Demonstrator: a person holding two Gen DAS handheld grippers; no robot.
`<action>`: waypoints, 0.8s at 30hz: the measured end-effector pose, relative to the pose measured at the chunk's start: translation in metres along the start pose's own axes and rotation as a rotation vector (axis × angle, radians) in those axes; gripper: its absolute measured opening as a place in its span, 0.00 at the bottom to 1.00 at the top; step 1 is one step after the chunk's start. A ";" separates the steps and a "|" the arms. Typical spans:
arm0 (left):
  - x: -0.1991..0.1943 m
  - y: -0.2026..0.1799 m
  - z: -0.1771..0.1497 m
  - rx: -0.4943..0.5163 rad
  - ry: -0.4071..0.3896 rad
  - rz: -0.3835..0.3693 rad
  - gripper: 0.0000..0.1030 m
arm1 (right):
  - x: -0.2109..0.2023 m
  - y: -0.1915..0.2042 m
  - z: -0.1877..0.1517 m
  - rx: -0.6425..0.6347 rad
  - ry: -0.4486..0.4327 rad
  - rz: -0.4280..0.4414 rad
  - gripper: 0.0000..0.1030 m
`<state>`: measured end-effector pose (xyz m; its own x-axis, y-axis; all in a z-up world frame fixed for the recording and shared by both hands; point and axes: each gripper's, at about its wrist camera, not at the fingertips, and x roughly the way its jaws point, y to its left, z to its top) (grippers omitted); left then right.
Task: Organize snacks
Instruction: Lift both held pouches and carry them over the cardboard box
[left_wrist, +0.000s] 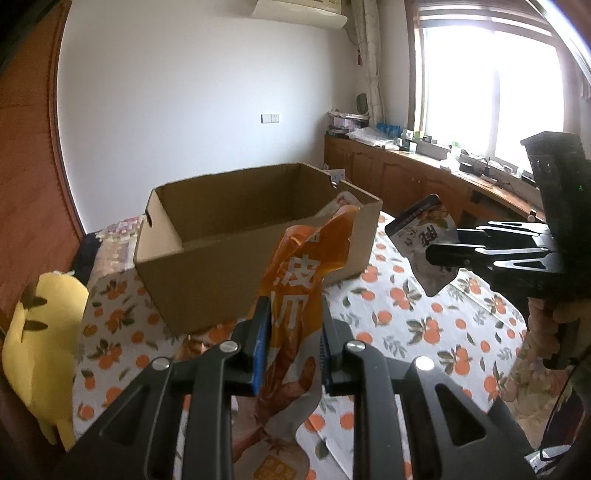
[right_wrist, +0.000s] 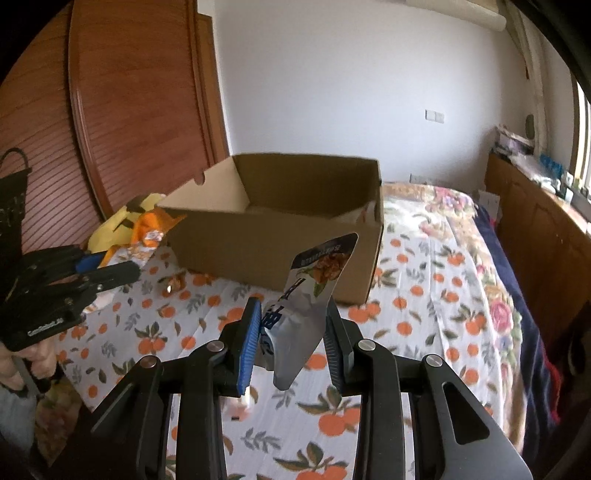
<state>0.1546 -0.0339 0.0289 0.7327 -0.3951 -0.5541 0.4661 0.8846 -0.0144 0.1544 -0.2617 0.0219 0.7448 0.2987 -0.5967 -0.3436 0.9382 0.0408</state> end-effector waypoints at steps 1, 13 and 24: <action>0.002 0.000 0.003 0.004 -0.003 0.001 0.20 | 0.001 -0.001 0.003 -0.004 -0.003 0.002 0.30; 0.033 0.013 0.053 0.042 -0.038 0.020 0.20 | 0.023 -0.009 0.047 -0.047 -0.032 0.021 0.30; 0.060 0.041 0.083 -0.006 -0.072 0.032 0.20 | 0.058 -0.006 0.078 -0.071 -0.041 0.051 0.30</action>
<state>0.2589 -0.0415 0.0642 0.7813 -0.3831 -0.4928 0.4391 0.8985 -0.0024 0.2447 -0.2362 0.0498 0.7477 0.3545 -0.5615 -0.4206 0.9072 0.0126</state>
